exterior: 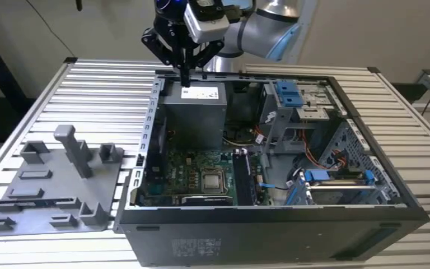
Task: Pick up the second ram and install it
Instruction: 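Reach for the second ram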
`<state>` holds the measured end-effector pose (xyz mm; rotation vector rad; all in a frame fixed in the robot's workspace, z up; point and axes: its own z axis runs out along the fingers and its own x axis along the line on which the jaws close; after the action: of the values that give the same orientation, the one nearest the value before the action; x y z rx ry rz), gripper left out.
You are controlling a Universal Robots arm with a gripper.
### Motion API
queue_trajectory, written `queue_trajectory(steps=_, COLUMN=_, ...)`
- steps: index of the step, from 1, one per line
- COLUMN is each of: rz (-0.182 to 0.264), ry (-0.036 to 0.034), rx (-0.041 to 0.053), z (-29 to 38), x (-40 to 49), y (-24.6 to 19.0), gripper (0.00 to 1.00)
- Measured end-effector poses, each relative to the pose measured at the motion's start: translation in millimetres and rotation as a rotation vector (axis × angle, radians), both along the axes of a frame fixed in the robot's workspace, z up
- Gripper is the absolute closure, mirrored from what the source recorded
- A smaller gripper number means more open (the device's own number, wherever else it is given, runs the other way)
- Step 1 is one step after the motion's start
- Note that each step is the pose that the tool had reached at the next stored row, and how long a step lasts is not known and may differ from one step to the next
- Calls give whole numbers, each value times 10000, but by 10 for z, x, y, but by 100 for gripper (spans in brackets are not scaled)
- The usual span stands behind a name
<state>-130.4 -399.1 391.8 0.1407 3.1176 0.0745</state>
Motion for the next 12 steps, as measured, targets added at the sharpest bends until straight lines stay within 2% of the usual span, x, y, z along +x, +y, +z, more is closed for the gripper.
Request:
queue_trajectory(steps=5, rz=5, ry=2, rx=-1, z=0, x=-18, y=0, gripper=89)
queue_trajectory(steps=12, rz=4, ry=21, rx=0, z=-2, x=-125, y=0, gripper=89)
